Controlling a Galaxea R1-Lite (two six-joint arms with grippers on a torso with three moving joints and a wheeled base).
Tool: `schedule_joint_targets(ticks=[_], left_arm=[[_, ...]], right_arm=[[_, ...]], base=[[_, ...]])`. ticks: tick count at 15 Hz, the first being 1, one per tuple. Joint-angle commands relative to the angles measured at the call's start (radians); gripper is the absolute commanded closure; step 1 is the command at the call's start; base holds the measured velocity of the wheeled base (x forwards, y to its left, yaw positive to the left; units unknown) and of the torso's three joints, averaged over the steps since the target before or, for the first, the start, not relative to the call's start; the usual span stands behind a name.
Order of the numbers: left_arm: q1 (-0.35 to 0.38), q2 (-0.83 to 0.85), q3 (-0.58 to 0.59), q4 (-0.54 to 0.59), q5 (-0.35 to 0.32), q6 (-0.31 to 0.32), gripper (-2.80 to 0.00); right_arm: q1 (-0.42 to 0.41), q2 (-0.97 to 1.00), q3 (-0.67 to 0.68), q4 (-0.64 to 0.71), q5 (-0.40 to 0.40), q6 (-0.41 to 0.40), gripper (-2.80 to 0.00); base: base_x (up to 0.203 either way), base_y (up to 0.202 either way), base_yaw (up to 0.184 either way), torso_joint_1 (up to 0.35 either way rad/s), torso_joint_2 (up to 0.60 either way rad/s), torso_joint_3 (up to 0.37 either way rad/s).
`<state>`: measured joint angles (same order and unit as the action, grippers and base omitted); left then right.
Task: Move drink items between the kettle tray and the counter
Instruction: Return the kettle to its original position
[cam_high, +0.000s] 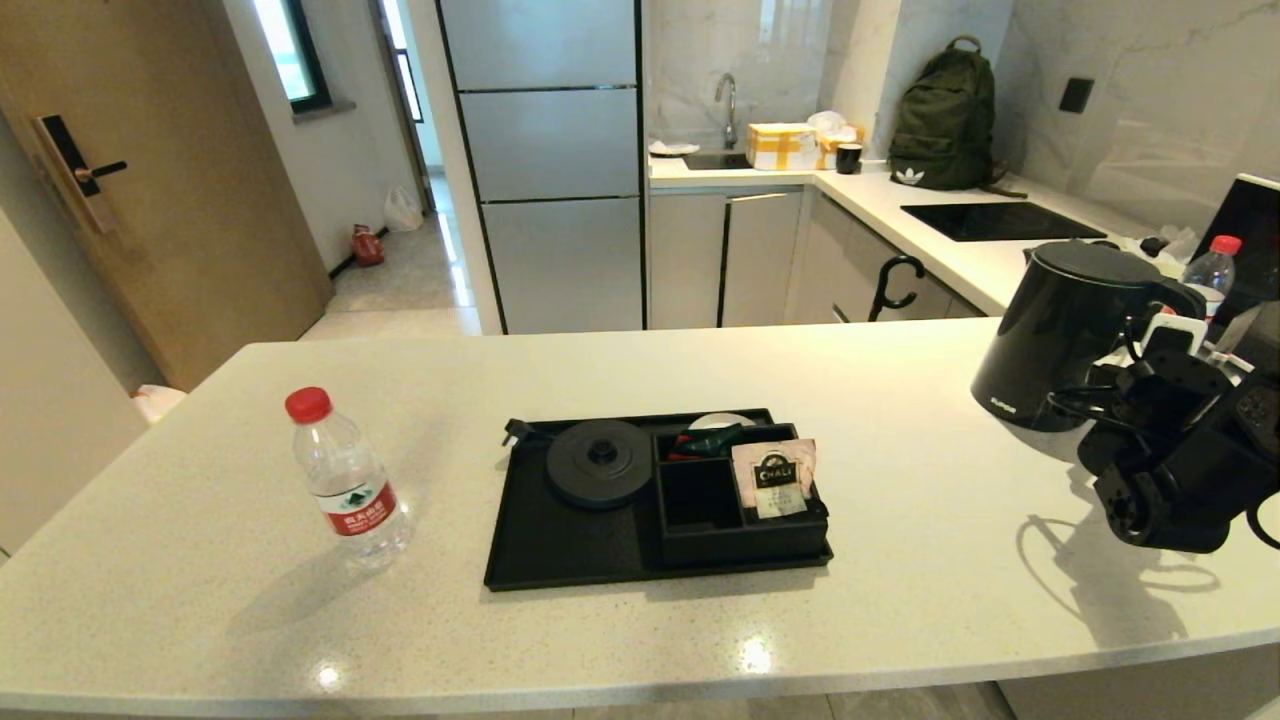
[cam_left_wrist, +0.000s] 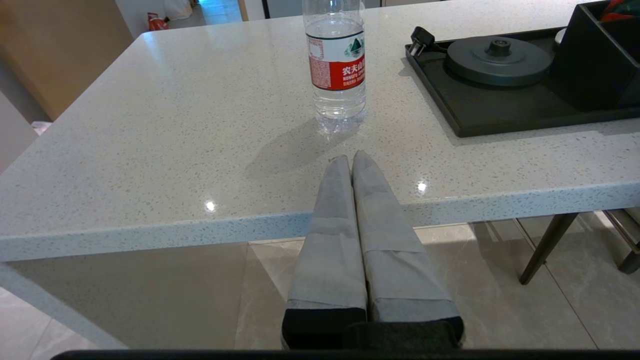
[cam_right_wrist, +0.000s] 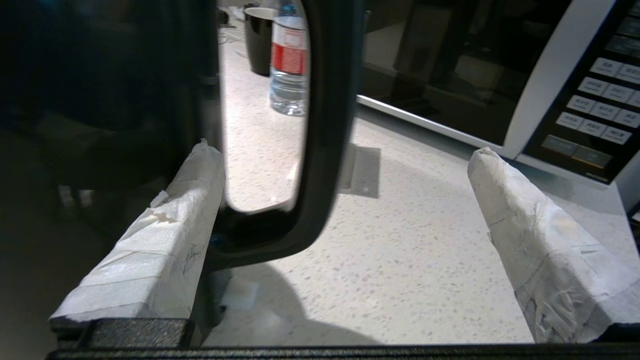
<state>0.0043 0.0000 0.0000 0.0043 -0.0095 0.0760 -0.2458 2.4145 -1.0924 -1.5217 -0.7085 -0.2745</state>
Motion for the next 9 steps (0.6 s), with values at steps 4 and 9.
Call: schedule_joint_targets(ticks=[4,9], left_arm=[[0.001,0.001,0.0,0.0,0.0,0.001,0.0],[0.0,0.002,0.0,0.0,0.0,0.001,0.0]], right_arm=[[-0.011,-0.001,-0.007,-0.008,-0.002,-0.003,-2.8],[-0.021,0.006,-0.046,-0.001,0.0,-0.01,-2.8]], base=[[0.0,0.0,0.0,0.0,0.0,0.0],[0.0,0.0,0.0,0.0,0.0,0.0]])
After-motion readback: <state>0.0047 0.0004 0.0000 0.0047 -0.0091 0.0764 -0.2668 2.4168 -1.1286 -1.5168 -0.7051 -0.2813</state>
